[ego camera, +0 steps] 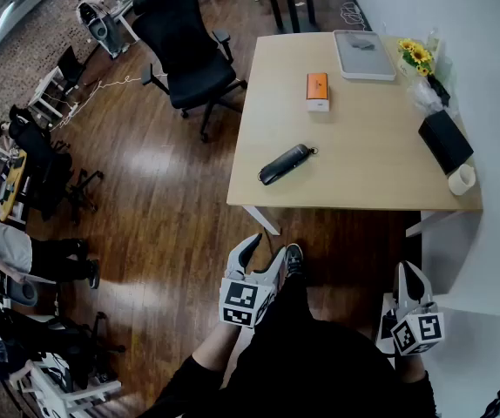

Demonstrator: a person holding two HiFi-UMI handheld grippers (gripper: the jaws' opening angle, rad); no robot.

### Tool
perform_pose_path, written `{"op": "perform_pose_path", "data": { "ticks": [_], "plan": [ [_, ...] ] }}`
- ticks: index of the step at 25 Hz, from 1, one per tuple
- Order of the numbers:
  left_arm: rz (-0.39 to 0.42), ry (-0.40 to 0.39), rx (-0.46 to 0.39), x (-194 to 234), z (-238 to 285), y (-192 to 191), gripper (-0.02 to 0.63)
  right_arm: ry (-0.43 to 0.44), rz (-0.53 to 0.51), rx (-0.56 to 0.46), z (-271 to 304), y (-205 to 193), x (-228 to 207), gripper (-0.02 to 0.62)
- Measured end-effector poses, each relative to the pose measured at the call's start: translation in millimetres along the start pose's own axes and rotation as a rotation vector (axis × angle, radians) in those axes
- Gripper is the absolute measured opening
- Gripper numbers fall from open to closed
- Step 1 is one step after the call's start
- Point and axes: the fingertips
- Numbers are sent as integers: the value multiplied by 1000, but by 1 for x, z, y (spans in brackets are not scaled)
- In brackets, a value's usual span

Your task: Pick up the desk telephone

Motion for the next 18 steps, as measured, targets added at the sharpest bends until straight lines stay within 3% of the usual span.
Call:
{"op": "perform_pose_path", "data": {
  "ticks": [4, 9, 13, 18],
  "plan": [
    [100, -26, 49, 81, 66, 18, 210, -40, 15, -6, 87, 33, 19, 0],
    [181, -106, 147, 151, 148, 21, 212, -40, -23, 21, 177, 76, 49, 0],
    [259, -203, 259, 177, 207, -1, 226, -41, -34, 48, 227, 95, 65, 0],
    [333, -288, 394, 178, 258, -39, 285, -43, -42, 84, 263, 101, 61, 0]
  ]
}}
Point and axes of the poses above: the fingertips, and each gripper's own axes: z forward along the fingers, x to its left, y out of its top, and after that the axes turned 2 degrees about -y, right-handed
